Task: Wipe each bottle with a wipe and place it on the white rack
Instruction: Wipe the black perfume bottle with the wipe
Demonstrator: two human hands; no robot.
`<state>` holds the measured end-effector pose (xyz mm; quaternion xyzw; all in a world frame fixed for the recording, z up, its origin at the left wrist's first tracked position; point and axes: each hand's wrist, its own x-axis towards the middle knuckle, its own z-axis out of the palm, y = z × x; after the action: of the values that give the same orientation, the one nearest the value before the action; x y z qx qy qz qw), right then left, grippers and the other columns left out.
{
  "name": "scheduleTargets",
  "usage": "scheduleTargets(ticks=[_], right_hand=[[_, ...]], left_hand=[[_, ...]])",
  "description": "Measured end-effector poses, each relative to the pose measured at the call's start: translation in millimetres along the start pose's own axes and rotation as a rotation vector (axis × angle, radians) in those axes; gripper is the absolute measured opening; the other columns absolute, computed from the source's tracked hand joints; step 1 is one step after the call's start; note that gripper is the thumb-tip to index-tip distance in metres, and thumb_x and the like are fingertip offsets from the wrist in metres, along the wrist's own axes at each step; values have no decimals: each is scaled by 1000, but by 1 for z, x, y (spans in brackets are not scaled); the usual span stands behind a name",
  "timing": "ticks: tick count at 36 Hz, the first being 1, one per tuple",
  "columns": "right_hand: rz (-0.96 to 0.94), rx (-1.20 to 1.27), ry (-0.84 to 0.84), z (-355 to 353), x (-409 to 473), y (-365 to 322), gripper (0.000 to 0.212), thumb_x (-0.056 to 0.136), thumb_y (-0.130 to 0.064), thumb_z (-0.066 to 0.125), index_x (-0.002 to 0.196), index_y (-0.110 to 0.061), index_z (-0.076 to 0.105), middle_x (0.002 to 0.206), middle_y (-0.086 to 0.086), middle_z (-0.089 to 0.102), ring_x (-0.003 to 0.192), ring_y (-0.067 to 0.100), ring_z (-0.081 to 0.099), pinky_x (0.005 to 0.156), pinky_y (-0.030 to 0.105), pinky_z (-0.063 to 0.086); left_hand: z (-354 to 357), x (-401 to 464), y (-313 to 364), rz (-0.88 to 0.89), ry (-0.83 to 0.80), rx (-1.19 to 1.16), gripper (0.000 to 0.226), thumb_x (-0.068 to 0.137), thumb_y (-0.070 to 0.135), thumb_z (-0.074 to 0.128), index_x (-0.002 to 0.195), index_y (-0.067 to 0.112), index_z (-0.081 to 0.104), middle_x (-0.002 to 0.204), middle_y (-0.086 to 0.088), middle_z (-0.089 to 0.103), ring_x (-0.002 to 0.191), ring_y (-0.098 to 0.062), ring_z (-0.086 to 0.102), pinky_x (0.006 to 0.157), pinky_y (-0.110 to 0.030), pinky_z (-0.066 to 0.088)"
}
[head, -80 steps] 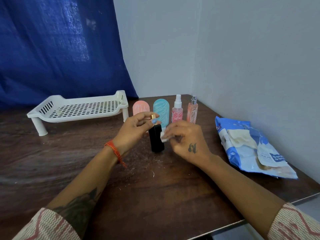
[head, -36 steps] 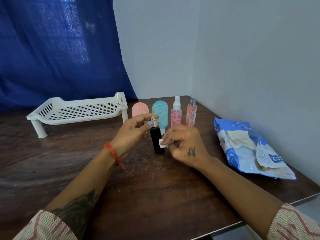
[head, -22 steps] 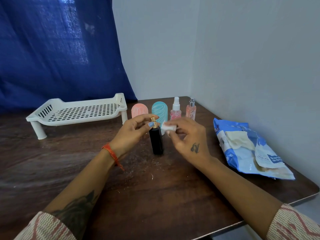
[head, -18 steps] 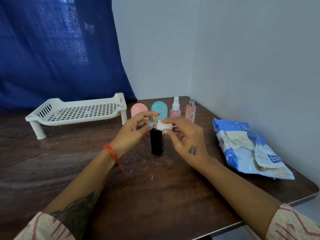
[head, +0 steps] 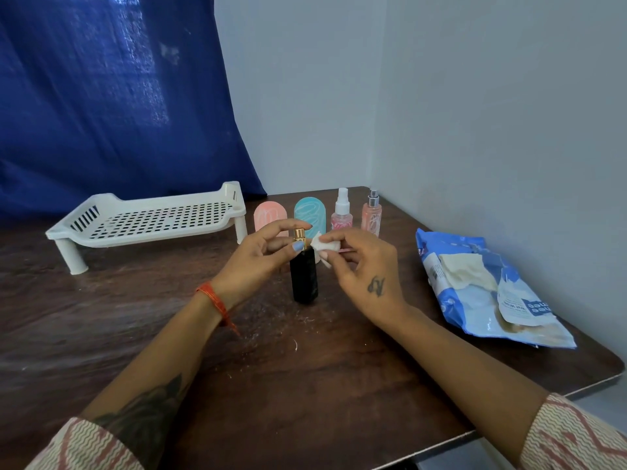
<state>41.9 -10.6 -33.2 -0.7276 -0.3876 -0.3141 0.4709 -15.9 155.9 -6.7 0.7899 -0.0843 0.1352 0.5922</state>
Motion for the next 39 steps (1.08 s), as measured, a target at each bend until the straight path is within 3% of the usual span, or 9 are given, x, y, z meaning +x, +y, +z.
scheduleTargets(ticks=[4,7,11,14,20,25,31,35,39], right_hand=[[-164,-28,-63,0,-2,-4,15,80,-5,70,95,-5,71,96,7,69,92,11,62,79,16,52],[-202,-13,-101,0,-2,-2,16,78,-3,72,93,-6,73,94,7,69,91,9,61,81,16,50],[-236,-18,-167,0,-4,-2,14,74,1,73,85,-7,75,89,5,69,83,9,62,75,13,49],[-222,-18,-235,-1,-6,-2,14,71,0,75,80,-10,76,84,2,69,76,6,62,69,11,49],[-157,-30,-390,-3,-6,-2,12,64,-5,74,71,-14,77,73,-2,69,64,7,62,58,25,54],[-127,-17,-407,-5,-5,-2,16,63,0,74,72,-13,77,73,-2,69,64,5,62,60,11,49],[-188,-2,-59,-2,-1,-6,23,76,-2,71,99,-7,73,97,6,69,91,10,62,81,18,51],[-277,-68,-169,2,-3,-4,28,78,2,68,105,-6,70,103,9,68,96,15,62,87,23,50],[-309,-65,-232,-1,-4,-3,26,77,1,64,96,-13,74,97,3,71,90,12,63,83,21,50]], left_hand=[[1,0,0,-5,15,-16,26,90,15,57,111,31,59,110,-1,69,106,-13,63,88,-27,51],[1,0,-1,11,57,-10,25,88,15,61,107,31,62,102,5,66,96,-3,63,79,-19,49],[0,2,-4,7,92,-21,25,85,15,64,107,28,65,78,9,65,74,2,60,65,-11,43],[-1,3,-8,-2,121,-40,25,84,16,66,105,29,66,63,13,60,69,3,57,61,-12,41],[1,3,-6,-27,138,-48,23,85,15,65,105,27,66,63,12,59,65,2,56,52,-9,39],[0,3,-6,-25,147,-52,22,84,17,66,103,29,67,75,-2,62,82,-13,59,69,-23,44],[0,2,-6,-17,159,-67,23,85,13,64,102,29,67,84,-10,67,91,-23,62,86,-38,49],[1,2,-5,-12,192,-71,23,86,11,64,98,30,66,80,-7,68,86,-17,63,84,-35,49],[2,2,-5,-8,205,-65,21,85,13,65,99,28,67,87,-15,68,91,-17,65,90,-34,49]])
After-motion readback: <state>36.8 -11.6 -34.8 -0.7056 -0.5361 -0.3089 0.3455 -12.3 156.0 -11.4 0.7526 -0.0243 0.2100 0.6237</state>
